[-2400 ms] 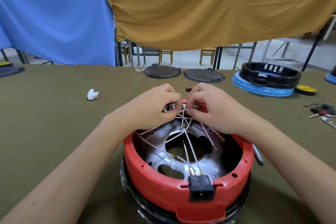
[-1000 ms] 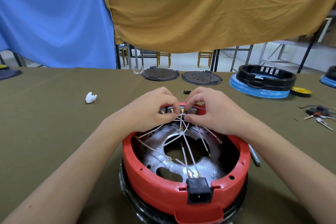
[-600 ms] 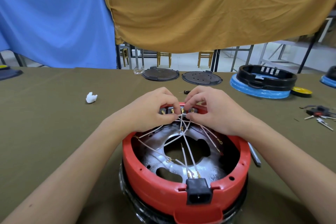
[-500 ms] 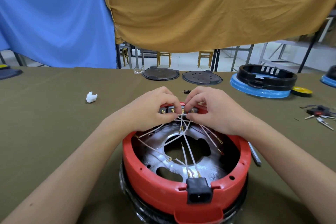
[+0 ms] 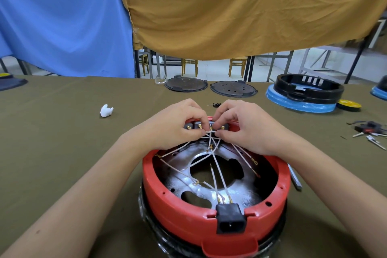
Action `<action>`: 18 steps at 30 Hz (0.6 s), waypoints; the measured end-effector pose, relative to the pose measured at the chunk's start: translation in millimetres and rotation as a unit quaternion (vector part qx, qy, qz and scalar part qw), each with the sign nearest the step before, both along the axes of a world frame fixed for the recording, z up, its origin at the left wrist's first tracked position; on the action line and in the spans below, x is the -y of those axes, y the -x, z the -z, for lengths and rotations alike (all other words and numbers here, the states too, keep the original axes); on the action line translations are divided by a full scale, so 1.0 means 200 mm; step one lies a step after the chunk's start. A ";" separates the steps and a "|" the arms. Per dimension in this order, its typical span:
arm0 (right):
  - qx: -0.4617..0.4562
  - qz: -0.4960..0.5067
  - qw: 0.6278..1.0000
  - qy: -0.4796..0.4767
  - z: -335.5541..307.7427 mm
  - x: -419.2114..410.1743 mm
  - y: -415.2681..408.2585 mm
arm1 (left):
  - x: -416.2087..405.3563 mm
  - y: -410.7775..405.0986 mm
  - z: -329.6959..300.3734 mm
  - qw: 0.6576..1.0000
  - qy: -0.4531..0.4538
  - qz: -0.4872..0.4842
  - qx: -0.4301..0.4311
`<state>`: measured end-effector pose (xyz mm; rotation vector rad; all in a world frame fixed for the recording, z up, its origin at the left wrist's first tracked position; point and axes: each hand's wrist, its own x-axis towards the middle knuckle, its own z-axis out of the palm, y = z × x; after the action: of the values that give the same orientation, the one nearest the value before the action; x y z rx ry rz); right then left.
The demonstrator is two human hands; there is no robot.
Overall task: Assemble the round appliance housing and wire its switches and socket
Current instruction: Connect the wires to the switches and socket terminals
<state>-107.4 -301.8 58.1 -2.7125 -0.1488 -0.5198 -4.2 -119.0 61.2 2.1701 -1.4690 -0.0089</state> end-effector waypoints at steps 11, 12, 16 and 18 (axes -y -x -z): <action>0.013 -0.005 1.000 0.002 0.00 0.00 0.01 | 0.00 -0.01 0.01 1.000 0.007 0.002 0.002; 0.011 -0.006 1.000 0.000 0.00 0.00 0.00 | 0.00 -0.01 0.01 1.000 0.008 0.002 0.003; 0.009 -0.002 1.000 0.001 -0.01 -0.01 0.00 | 0.00 -0.01 0.01 1.000 0.006 0.003 0.004; 0.011 0.001 1.000 -0.001 -0.01 -0.01 0.00 | 0.00 -0.01 0.00 1.000 0.006 0.002 0.004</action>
<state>-108.4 -299.8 59.5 -2.7063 -0.1501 -0.5493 -2.7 -119.2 60.3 2.1611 -1.4737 0.0082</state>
